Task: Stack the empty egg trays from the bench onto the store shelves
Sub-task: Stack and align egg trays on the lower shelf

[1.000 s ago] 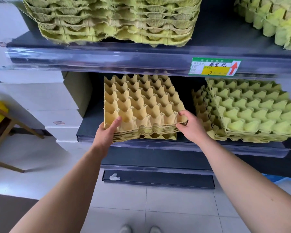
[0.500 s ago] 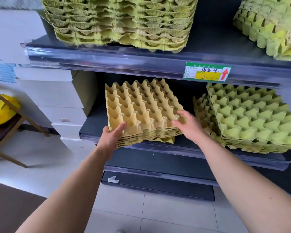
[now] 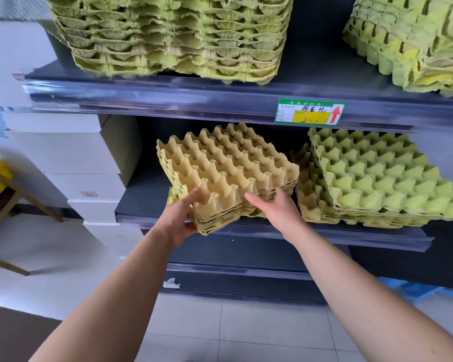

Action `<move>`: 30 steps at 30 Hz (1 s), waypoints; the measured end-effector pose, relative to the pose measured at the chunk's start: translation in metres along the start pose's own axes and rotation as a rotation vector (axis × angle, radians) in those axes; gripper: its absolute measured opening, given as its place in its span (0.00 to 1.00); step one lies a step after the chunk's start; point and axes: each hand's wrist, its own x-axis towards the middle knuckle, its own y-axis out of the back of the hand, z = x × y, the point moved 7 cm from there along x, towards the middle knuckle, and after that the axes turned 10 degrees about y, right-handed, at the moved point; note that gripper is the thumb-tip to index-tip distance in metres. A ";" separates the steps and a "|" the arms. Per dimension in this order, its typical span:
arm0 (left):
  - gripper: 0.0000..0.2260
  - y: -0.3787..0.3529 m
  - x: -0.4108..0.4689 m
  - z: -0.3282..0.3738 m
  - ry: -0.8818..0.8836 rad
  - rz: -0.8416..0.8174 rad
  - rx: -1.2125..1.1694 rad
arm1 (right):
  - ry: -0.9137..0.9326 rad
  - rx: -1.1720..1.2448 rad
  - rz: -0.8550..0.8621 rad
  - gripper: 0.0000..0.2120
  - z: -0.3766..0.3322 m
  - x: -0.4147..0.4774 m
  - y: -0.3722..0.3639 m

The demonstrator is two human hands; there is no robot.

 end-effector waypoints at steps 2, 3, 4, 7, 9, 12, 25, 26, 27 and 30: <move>0.23 -0.011 0.001 -0.003 -0.008 -0.024 0.077 | 0.003 0.025 -0.014 0.54 -0.005 -0.004 -0.007; 0.25 -0.016 0.002 -0.004 -0.009 -0.040 0.109 | 0.000 0.040 -0.016 0.53 -0.007 -0.006 -0.009; 0.27 -0.021 0.002 -0.006 -0.002 -0.051 0.141 | -0.013 0.056 -0.017 0.54 -0.007 -0.008 -0.012; 0.27 -0.029 0.000 -0.008 0.026 -0.061 0.215 | -0.089 0.136 0.016 0.56 0.001 -0.010 -0.014; 0.24 -0.034 -0.001 -0.009 0.042 -0.100 0.211 | -0.133 0.219 0.028 0.53 0.004 -0.013 -0.016; 0.24 -0.036 0.002 -0.009 0.071 -0.142 0.182 | -0.226 0.378 -0.017 0.59 0.009 -0.019 -0.024; 0.34 -0.009 0.026 0.022 0.072 0.025 0.278 | -0.195 0.492 0.159 0.39 0.012 -0.012 -0.031; 0.33 -0.005 0.028 0.024 0.076 0.031 0.228 | -0.184 0.485 0.165 0.38 0.012 -0.011 -0.030; 0.31 -0.004 0.029 0.026 0.081 0.008 0.150 | -0.180 0.481 0.164 0.37 0.012 -0.011 -0.028; 0.26 -0.005 0.031 0.032 0.050 -0.019 0.037 | -0.167 0.506 0.147 0.32 0.013 -0.008 -0.022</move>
